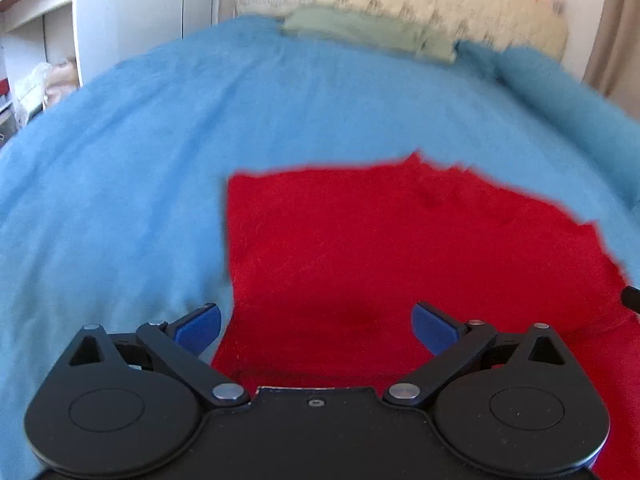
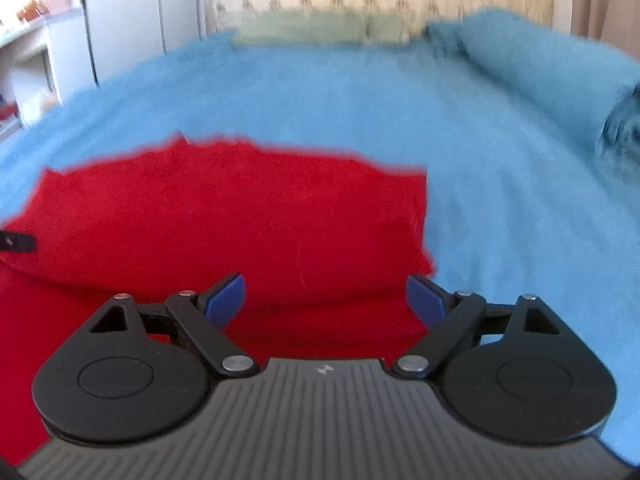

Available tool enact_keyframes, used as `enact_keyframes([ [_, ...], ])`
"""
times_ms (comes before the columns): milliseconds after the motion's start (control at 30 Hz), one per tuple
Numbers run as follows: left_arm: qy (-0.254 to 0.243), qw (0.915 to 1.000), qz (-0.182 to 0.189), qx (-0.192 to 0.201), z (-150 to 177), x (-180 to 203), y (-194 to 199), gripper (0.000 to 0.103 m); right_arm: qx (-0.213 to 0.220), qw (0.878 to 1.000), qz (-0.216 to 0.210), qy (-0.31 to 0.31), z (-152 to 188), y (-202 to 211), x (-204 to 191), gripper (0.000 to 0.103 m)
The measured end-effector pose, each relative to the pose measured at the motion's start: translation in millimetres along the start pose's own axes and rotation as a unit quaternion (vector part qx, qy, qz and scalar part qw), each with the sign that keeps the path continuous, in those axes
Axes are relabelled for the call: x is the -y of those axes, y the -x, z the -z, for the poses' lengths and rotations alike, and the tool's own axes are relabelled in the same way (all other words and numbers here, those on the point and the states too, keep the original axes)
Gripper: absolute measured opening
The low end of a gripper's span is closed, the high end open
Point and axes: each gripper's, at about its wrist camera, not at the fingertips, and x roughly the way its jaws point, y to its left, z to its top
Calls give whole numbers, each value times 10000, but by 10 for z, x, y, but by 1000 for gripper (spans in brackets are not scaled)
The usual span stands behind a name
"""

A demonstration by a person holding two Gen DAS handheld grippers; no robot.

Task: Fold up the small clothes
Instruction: 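Move both grippers to the ribbed hem of the narrowed sweater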

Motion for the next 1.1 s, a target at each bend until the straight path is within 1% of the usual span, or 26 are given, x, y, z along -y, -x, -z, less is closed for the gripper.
enact_keyframes([
  [67,50,9995,-59,309,-7,14,400,103,308,9994,-163,40,-72,316,18,103],
  [167,214,9959,-117,868,59,11,1168,103,585,9973,-411,149,-162,904,63,103],
  [233,387,9930,-115,1108,144,1,1624,103,731,9958,-496,246,-167,1327,75,103],
  [267,500,9922,-133,1136,200,-4,1820,103,736,9954,-560,248,-164,1525,86,103],
  [300,568,9924,-170,1077,243,10,1952,103,751,9950,-632,196,-143,1727,101,103],
  [367,718,9933,-324,845,404,26,2247,103,726,9949,-695,71,-62,2125,117,103],
  [433,812,9942,-393,593,649,0,2439,103,540,9966,-626,-6,45,2429,123,103],
  [500,886,9947,-426,287,926,-23,2526,103,375,9975,-593,-48,200,2705,132,103],
  [567,911,9950,-405,24,1191,-53,2519,103,226,9988,-431,12,415,2940,134,103],
  [633,980,9939,-425,-268,1472,-109,2470,103,-26,9992,-385,-77,644,3046,171,103],
  [700,1101,9921,-313,-513,1670,-146,2400,103,-226,9988,-372,-231,862,3085,224,103],
  [767,1139,9911,-209,-657,1843,-192,2353,103,-409,9981,-297,-340,1060,3092,288,103],
  [867,829,9930,-170,-828,1952,-140,2238,101,-664,9966,-267,-419,1293,3066,367,103],
  [933,636,9942,-88,-859,2011,-89,2192,98,-821,9946,-299,-556,1425,3036,414,103],
  [1033,516,9950,-8,-858,2051,-44,2109,96,-953,9923,-287,-739,1598,2997,486,103],
  [1100,502,9952,40,-838,2106,-82,2096,90,-1037,9899,-289,-927,1655,2939,526,103],
])
